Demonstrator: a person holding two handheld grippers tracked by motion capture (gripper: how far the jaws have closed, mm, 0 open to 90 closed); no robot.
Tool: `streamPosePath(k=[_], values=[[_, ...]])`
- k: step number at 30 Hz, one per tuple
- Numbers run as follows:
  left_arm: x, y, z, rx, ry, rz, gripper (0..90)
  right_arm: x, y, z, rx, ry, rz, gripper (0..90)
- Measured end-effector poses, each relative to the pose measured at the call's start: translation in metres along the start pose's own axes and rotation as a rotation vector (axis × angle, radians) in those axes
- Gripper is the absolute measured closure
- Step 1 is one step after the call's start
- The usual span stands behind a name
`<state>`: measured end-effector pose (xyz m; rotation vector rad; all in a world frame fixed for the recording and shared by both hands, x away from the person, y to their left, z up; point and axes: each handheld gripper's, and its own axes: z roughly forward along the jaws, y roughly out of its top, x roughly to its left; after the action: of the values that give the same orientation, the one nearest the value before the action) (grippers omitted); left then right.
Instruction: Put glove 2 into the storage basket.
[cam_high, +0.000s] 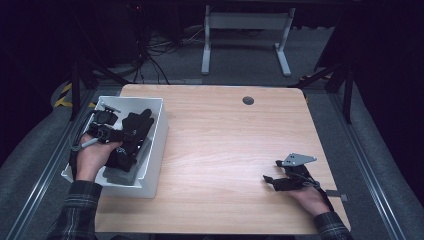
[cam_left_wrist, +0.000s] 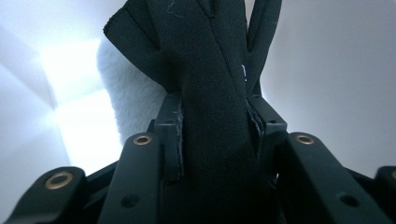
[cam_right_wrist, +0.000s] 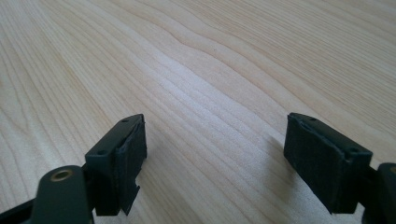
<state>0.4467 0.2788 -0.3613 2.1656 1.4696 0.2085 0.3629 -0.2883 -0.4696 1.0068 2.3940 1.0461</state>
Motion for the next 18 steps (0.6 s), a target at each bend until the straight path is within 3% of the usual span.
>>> streamPosePath(k=[4, 10, 14, 18], values=[[0.004, -0.004, 0.011, 0.021, 0.024, -0.011, 55.6, 0.000, 0.000, 0.000, 0.000, 0.000, 0.000, 21.7], [0.009, -0.004, 0.012, 0.008, 0.060, -0.028, 34.3, 0.000, 0.000, 0.000, 0.001, 0.000, -0.001, 21.5], [0.006, -0.002, 0.001, -0.045, 0.066, -0.024, 27.9, 0.000, 0.000, 0.000, 0.001, 0.000, 0.000, 21.5], [-0.002, 0.003, -0.013, -0.102, 0.037, -0.002, 25.6, 0.000, 0.000, 0.000, 0.001, -0.001, 0.001, 21.2]])
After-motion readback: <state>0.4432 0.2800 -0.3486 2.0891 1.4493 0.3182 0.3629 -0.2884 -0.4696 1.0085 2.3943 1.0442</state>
